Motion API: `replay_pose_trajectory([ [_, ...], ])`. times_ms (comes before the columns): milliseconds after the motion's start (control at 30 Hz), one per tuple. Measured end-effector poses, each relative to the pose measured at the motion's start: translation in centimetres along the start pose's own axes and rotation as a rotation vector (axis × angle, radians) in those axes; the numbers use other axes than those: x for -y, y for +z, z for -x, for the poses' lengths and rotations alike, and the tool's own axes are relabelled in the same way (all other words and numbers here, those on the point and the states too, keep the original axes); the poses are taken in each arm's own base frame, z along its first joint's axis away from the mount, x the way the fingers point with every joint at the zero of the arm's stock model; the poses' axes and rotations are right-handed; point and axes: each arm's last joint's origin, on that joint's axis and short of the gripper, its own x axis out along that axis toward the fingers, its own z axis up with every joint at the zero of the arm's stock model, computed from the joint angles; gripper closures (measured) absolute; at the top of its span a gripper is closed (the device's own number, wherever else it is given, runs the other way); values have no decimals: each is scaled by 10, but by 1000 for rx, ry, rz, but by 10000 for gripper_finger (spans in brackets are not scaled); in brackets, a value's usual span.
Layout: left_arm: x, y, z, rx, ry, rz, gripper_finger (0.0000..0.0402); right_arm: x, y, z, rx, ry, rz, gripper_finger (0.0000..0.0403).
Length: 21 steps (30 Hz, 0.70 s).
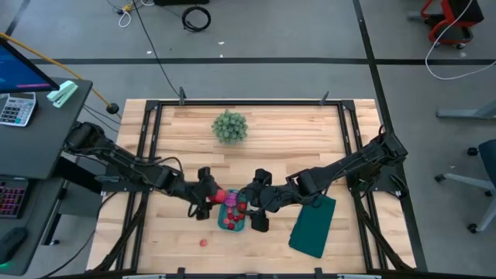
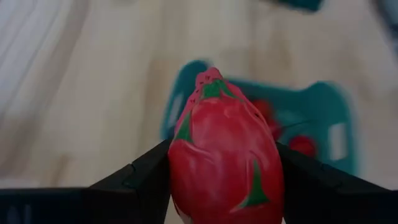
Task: Pick and placing Produce into tupperware
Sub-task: Put the red dragon fruit into the green bin
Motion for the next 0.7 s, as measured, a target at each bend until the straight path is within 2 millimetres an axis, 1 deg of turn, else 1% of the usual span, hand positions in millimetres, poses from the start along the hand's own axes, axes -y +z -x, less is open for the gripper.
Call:
replay_pose_trajectory([
  [200, 23, -1, 7, 56, -90, -30, 170, 0, 0, 0, 0, -4, 1, 89],
  [300, 32, -5, 4, 67, -116, -43, 173, 0, 0, 0, 1, -4, 1, 88],
  [367, 39, -5, -2, 95, -139, -44, 172, 0, 0, 0, 1, -4, 2, 87],
  [500, 48, -8, -22, 150, -153, -101, 162, 0, 0, 0, 2, -4, 0, 89],
  [600, 51, -10, -35, 148, -142, -121, 160, 0, 0, 0, 5, -4, 0, 89],
  [700, 50, -18, -46, 105, -122, -136, 164, 0, 0, 0, 4, -4, 1, 88],
])
